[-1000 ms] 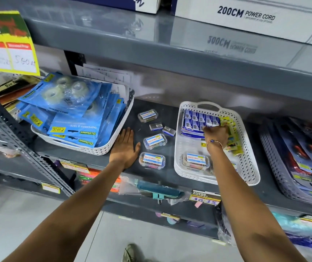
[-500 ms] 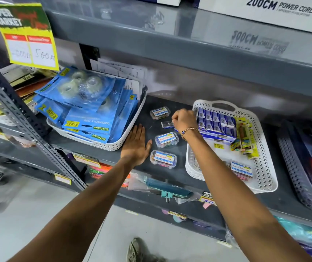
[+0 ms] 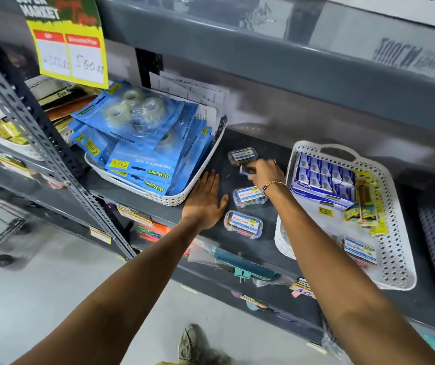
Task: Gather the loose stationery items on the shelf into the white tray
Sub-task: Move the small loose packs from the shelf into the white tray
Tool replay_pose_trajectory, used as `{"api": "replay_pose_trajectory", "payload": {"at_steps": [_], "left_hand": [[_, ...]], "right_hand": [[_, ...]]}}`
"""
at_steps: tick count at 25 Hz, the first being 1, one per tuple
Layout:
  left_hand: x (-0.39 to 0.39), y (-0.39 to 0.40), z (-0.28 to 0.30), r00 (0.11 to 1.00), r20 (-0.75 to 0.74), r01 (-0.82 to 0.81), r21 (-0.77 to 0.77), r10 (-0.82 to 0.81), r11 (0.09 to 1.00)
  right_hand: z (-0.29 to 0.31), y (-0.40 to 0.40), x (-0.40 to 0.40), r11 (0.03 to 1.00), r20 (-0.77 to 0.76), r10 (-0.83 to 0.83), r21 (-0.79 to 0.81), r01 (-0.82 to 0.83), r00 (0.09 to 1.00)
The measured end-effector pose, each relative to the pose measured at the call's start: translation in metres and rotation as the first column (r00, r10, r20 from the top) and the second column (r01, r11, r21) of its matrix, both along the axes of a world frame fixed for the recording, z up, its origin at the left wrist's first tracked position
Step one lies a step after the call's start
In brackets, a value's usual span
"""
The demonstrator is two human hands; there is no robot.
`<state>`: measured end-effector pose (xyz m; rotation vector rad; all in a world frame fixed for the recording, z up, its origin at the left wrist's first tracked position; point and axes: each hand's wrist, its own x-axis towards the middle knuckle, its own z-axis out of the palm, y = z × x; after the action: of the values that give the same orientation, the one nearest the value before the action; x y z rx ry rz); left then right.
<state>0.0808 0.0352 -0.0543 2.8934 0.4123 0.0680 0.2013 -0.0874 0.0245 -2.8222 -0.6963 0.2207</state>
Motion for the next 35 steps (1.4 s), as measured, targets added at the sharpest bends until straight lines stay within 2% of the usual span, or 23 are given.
{"api": "replay_pose_trajectory", "payload": {"at_steps": [2,4,6,10,16,19,21,23,25,27,29,31,35], "left_hand": [[0.000,0.000,-0.001,1.000,-0.001,0.006,-0.017,-0.006,1.000],[0.001,0.001,-0.001,1.000,0.004,0.013,-0.026,-0.013,1.000],[0.002,0.002,-0.001,1.000,-0.001,0.027,-0.031,-0.027,0.999],[0.002,0.001,0.001,1.000,-0.023,0.020,-0.001,-0.020,1.000],[0.003,0.001,-0.002,0.997,-0.077,0.025,0.042,-0.021,0.999],[0.004,0.001,-0.004,0.996,-0.091,0.023,0.053,-0.019,0.998],[0.004,0.002,-0.004,0.996,-0.092,0.021,0.045,-0.017,0.999],[0.005,0.003,-0.004,0.996,-0.088,0.020,0.031,-0.017,0.999],[0.004,0.002,-0.004,0.997,-0.078,0.022,0.021,-0.020,1.000],[0.004,0.003,-0.004,0.997,-0.069,0.022,0.021,-0.021,1.000],[0.004,0.002,-0.004,0.998,-0.064,0.026,0.027,-0.024,0.999],[0.003,0.002,-0.004,0.998,-0.060,0.026,0.026,-0.024,0.999],[0.002,0.001,-0.004,0.998,-0.048,0.028,0.016,-0.028,0.999]], "right_hand": [[0.004,-0.004,-0.007,0.980,-0.041,0.014,0.198,-0.006,0.999],[0.014,-0.014,-0.017,0.882,-0.173,0.022,0.468,0.062,0.985],[0.023,-0.031,-0.026,0.788,-0.285,0.055,0.601,0.134,0.957],[0.022,-0.072,-0.035,0.664,-0.422,0.013,0.682,0.307,0.906],[0.023,-0.129,-0.045,0.506,-0.542,-0.097,0.695,0.510,0.835],[0.020,-0.148,-0.026,0.347,-0.589,-0.282,0.673,0.653,0.757],[0.023,-0.157,-0.010,0.289,-0.547,-0.457,0.655,0.698,0.702],[0.026,-0.164,0.004,0.310,-0.429,-0.618,0.638,0.705,0.659],[0.029,-0.172,0.008,0.409,-0.301,-0.703,0.572,0.712,0.645],[0.027,-0.176,0.010,0.533,-0.223,-0.688,0.491,0.689,0.691],[0.027,-0.176,0.011,0.613,-0.192,-0.656,0.428,0.664,0.730],[0.028,-0.174,0.013,0.636,-0.173,-0.644,0.421,0.647,0.745],[0.030,-0.170,0.015,0.599,-0.195,-0.672,0.423,0.680,0.714]]}}
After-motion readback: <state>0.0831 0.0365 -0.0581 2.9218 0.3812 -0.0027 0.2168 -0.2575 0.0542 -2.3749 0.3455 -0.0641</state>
